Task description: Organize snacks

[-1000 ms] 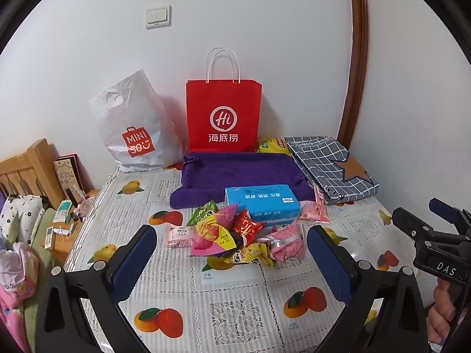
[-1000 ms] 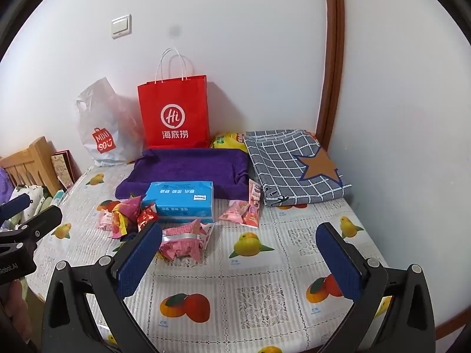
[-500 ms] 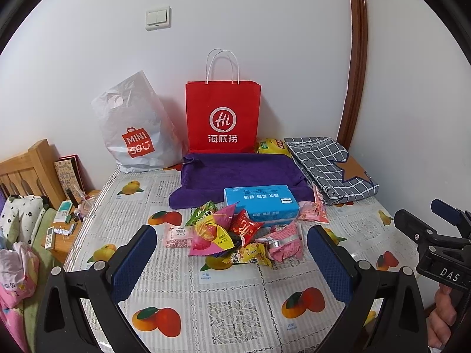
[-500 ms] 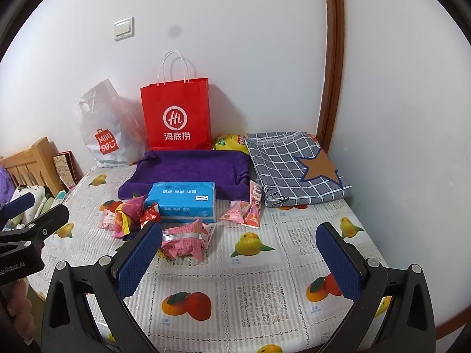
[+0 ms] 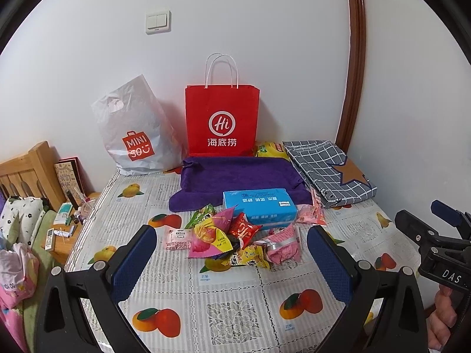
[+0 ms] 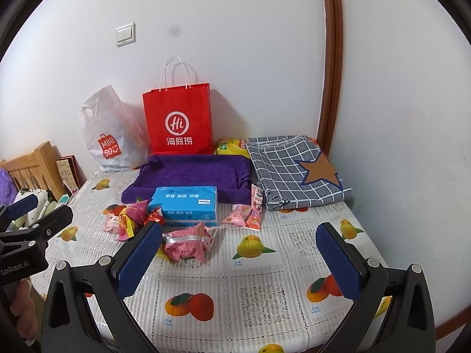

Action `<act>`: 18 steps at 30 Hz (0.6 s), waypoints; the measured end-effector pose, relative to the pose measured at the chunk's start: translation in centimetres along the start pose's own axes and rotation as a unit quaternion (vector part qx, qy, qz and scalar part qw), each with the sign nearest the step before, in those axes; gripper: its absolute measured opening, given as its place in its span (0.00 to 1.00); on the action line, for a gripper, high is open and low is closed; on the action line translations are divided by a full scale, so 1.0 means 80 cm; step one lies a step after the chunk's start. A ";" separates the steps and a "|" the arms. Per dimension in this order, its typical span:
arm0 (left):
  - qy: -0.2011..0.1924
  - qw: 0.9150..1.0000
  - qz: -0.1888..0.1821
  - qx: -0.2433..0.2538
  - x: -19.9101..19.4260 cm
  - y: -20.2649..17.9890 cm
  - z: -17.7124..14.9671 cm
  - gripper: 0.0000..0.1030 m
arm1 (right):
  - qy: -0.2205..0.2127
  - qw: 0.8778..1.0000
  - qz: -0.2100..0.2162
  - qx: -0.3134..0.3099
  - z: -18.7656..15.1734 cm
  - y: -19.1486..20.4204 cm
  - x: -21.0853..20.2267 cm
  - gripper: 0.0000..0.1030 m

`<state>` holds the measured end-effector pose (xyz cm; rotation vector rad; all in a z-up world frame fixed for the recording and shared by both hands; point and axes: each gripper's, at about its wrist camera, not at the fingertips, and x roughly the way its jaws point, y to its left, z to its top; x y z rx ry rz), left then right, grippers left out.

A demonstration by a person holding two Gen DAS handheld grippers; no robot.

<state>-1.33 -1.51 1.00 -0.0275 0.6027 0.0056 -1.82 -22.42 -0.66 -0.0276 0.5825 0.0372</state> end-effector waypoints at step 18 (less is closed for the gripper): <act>-0.001 1.000 0.001 -0.002 -0.002 0.001 0.001 1.00 | -0.002 1.000 0.003 0.002 -0.001 0.001 -0.004 1.00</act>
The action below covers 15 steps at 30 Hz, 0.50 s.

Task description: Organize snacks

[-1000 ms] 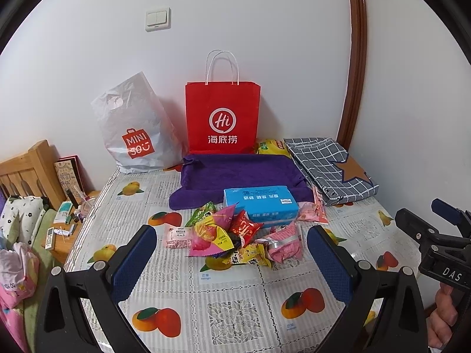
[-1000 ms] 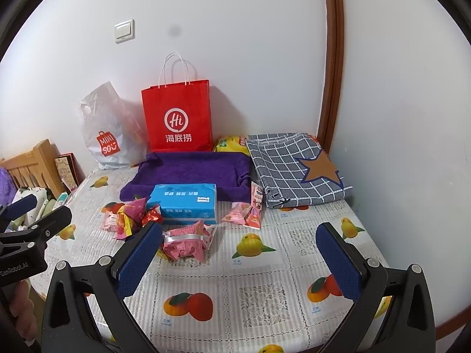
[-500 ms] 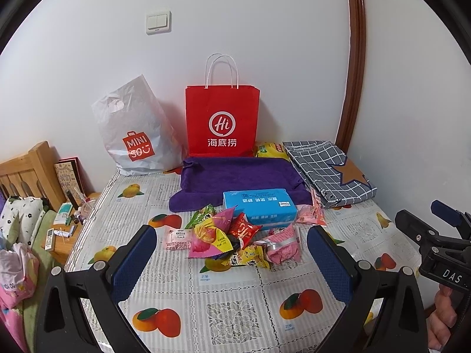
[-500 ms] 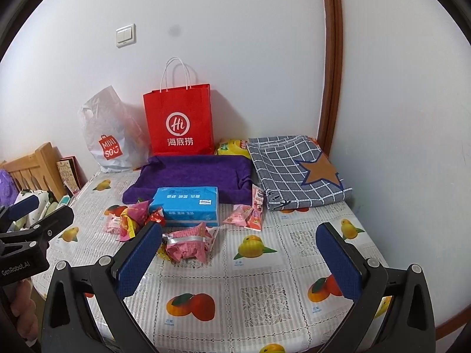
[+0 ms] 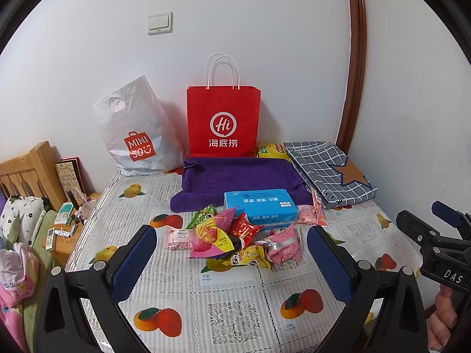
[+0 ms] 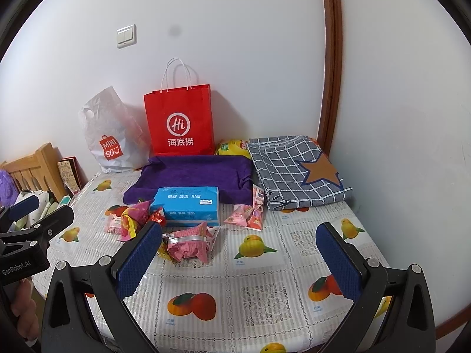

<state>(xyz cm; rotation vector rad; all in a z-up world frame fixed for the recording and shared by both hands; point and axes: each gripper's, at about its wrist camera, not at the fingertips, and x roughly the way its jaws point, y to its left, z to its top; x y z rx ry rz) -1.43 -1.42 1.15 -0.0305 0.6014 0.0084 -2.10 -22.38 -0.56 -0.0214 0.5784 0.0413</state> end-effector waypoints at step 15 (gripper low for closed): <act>-0.001 1.000 0.000 0.000 -0.001 0.000 -0.002 1.00 | -0.002 1.000 0.002 -0.001 0.000 0.002 -0.004 1.00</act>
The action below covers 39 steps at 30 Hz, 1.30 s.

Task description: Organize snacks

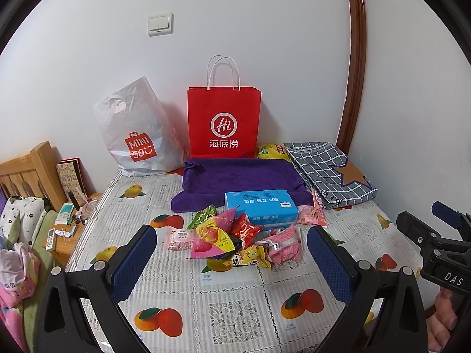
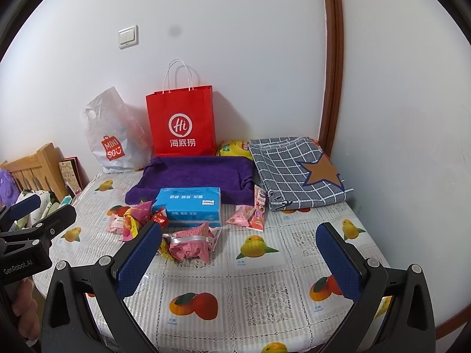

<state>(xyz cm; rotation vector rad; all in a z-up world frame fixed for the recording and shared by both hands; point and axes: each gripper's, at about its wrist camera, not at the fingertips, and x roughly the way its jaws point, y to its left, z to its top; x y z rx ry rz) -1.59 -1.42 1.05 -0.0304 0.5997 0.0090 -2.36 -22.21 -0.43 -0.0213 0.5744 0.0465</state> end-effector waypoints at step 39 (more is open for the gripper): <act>0.013 1.000 0.002 -0.010 0.041 0.026 0.014 0.99 | 0.029 0.999 0.022 0.003 0.020 0.009 0.056 1.00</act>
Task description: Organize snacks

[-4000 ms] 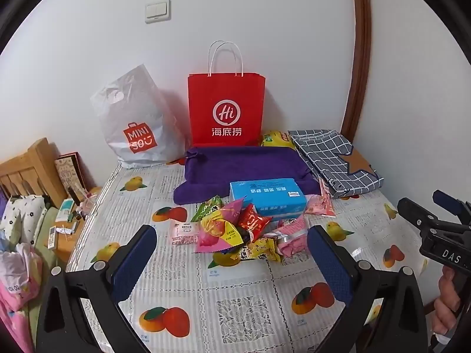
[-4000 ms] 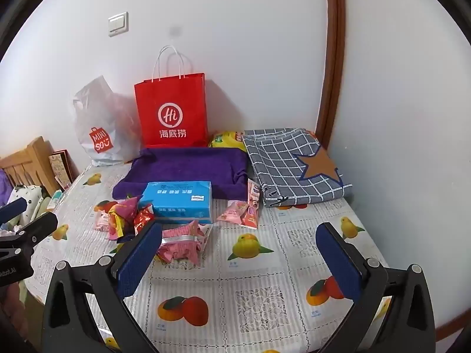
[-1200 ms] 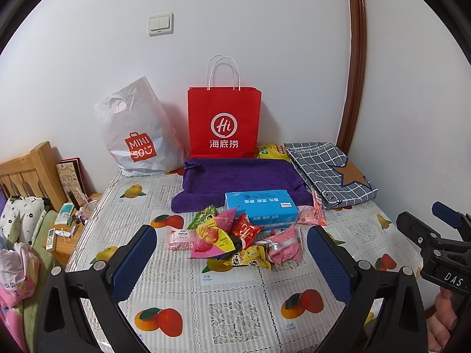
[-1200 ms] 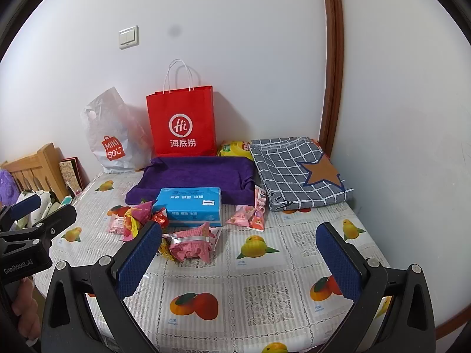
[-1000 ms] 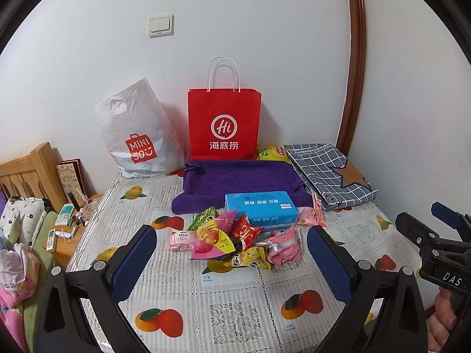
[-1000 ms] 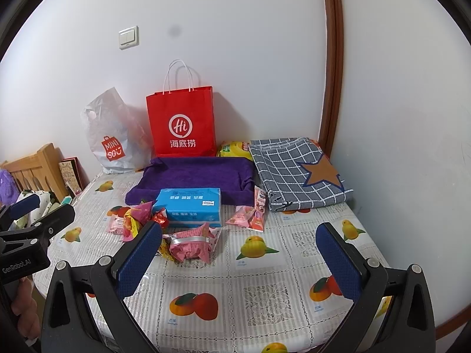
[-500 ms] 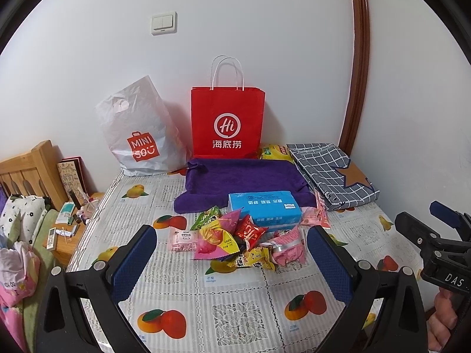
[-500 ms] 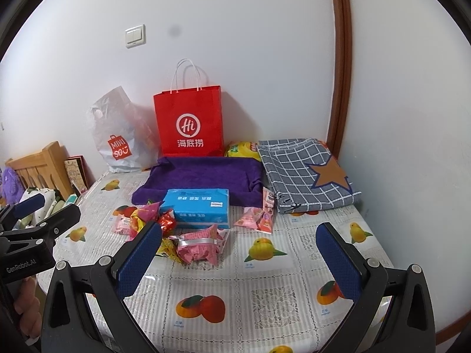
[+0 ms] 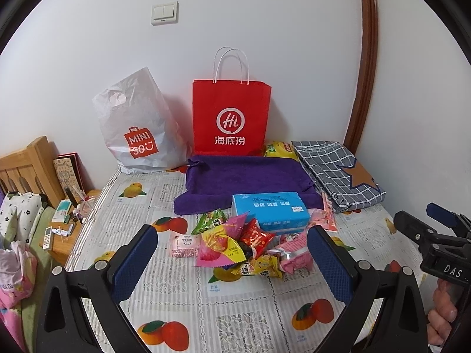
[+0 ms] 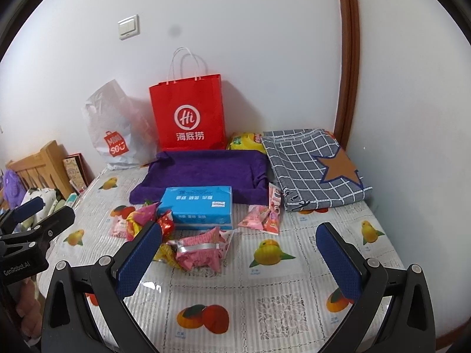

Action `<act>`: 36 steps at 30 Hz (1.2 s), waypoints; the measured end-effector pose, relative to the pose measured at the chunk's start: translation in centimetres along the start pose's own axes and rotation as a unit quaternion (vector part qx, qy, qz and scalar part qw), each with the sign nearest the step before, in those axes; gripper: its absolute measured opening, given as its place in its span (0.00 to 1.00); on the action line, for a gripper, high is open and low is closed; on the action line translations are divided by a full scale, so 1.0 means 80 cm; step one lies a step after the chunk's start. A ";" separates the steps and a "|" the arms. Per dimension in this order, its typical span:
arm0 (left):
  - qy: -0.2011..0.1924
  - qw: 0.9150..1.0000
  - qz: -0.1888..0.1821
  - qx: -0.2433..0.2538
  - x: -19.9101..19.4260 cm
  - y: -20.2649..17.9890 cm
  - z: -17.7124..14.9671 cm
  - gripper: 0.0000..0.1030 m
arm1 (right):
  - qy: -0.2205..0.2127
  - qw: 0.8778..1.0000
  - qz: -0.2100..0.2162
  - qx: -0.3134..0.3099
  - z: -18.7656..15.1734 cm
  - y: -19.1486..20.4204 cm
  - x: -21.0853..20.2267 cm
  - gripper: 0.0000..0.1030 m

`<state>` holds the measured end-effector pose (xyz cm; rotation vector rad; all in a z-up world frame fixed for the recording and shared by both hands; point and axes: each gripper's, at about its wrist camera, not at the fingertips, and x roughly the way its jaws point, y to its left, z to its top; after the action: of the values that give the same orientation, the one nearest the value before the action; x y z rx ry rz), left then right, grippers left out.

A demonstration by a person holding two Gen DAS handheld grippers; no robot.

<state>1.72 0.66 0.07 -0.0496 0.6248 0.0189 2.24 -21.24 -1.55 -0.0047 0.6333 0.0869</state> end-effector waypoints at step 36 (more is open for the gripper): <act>0.124 0.992 0.018 -0.029 0.220 0.046 0.022 0.97 | 0.111 0.989 -0.028 0.093 -0.007 -0.123 0.251 0.65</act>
<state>16.86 4.48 -8.97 -0.0981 0.8740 0.0657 18.85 -29.44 -14.11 0.1501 0.8618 -0.0276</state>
